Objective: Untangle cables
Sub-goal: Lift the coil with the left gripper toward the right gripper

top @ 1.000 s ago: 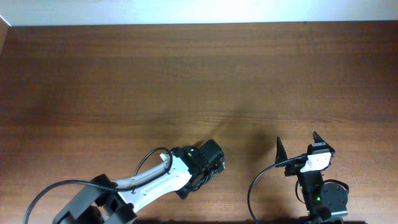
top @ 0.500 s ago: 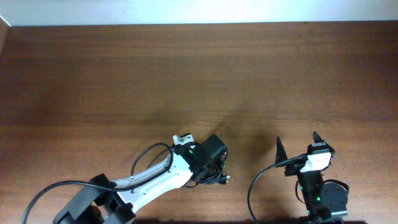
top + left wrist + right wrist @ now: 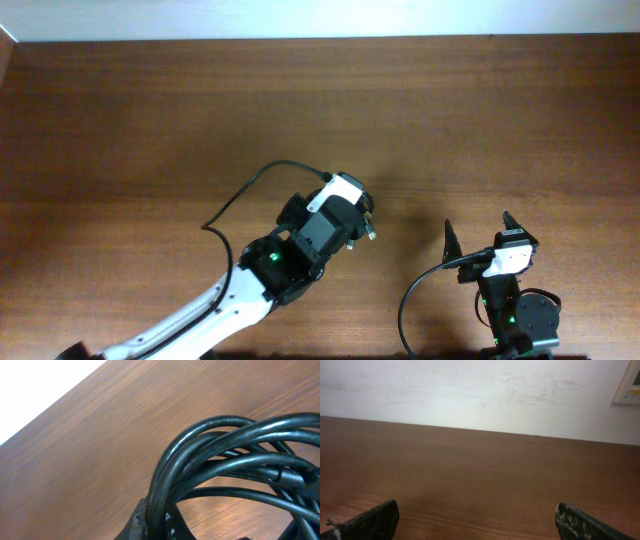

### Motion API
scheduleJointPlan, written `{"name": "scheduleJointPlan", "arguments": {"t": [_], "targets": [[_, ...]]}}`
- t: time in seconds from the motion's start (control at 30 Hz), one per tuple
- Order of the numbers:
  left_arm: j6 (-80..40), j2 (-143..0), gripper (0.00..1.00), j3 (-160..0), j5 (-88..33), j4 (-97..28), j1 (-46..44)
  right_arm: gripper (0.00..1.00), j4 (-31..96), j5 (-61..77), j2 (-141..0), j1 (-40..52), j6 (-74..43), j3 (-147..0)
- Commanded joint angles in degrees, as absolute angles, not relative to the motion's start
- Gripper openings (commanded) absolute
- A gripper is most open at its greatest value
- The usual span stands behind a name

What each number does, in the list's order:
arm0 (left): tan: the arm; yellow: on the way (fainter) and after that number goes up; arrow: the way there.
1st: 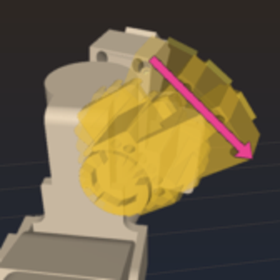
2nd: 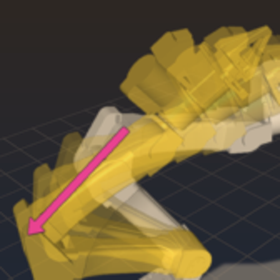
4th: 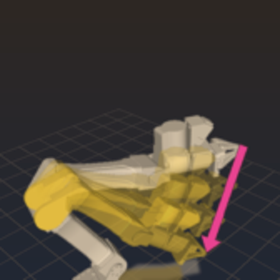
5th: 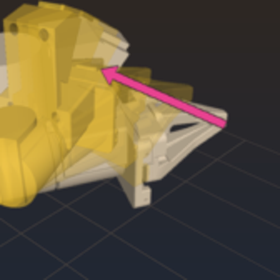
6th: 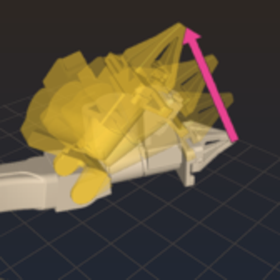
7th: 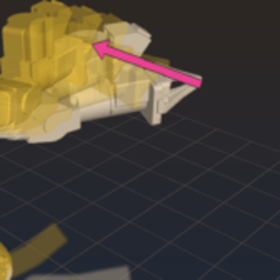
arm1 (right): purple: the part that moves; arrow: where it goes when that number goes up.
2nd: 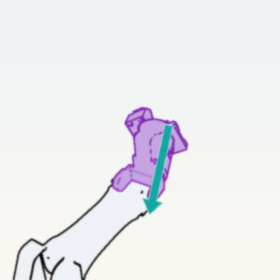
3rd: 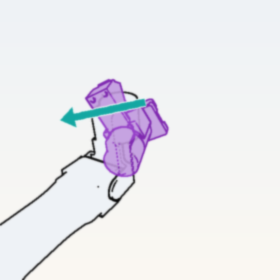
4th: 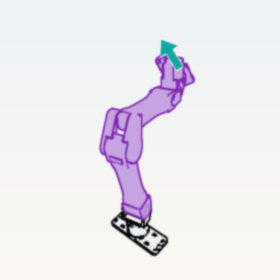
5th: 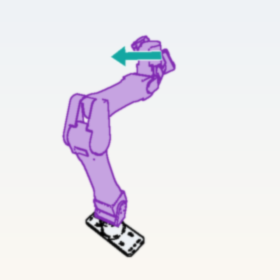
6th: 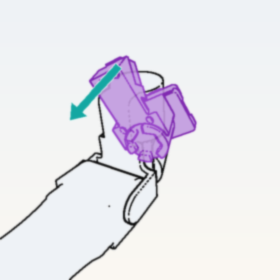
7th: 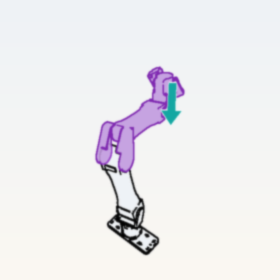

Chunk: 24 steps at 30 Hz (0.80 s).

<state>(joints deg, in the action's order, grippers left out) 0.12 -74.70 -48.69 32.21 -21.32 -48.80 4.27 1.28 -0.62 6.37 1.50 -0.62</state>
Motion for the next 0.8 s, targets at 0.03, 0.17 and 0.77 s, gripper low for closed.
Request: {"name": "scheduleJointPlan", "arguments": {"t": [0.03, 0.17, 0.77], "targets": [[10.24, -65.95, 0.00, -49.89, 8.12, -17.23, -48.58, 0.99, 4.56, 0.78, -0.21, 6.72, 1.52, -0.32], [10.41, -60.84, 0.00, -49.89, 4.08, -19.25, -48.58, 0.99, 4.56, 0.19, -0.21, 6.72, 1.54, -0.32], [13.85, -56.86, 0.00, -49.87, 0.97, -19.33, -48.60, 0.99, 39.13, 10.79, -5.98, 6.74, -8.01, -35.51]]}}
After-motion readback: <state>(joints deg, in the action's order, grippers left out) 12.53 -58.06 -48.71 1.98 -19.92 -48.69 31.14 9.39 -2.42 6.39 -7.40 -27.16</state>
